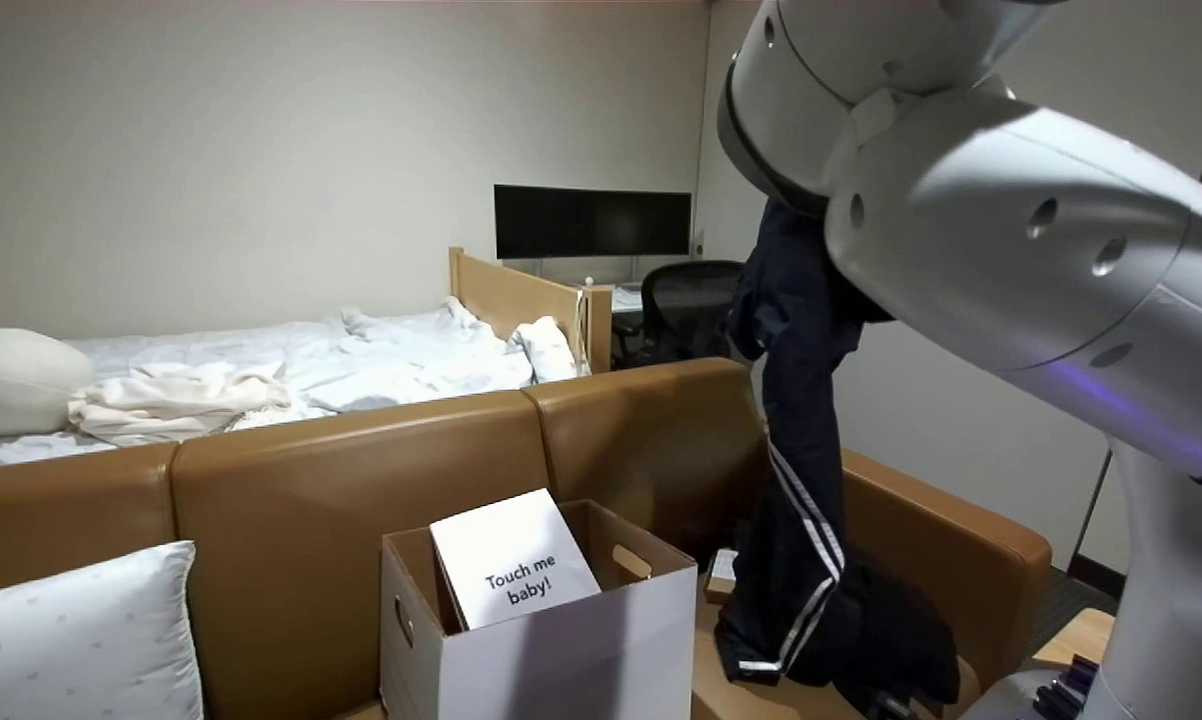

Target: Put the jersey in the box

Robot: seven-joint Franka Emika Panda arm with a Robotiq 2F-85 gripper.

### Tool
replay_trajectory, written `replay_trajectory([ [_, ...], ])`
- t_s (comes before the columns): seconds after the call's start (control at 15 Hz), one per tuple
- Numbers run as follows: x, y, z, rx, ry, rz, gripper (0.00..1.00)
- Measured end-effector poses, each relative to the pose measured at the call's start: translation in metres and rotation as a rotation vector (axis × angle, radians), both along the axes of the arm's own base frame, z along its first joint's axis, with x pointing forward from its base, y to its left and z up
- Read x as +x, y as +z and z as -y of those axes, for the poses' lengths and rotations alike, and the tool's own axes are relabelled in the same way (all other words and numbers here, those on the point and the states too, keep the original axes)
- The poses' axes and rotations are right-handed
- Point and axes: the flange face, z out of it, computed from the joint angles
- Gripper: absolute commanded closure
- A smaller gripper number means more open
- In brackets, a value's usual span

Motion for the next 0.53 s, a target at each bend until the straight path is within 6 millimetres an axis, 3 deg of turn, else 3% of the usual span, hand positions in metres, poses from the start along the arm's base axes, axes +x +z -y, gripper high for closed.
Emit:
replay_trajectory([
  [0.2, 0.02, 0.011, -0.033, -0.071, 0.031, 0.006, 0.99],
  [0.4, 0.024, 0.006, -0.037, -0.073, 0.032, -0.019, 0.99],
  [0.53, 0.019, -0.011, -0.032, -0.008, 0.051, -0.048, 0.99],
])
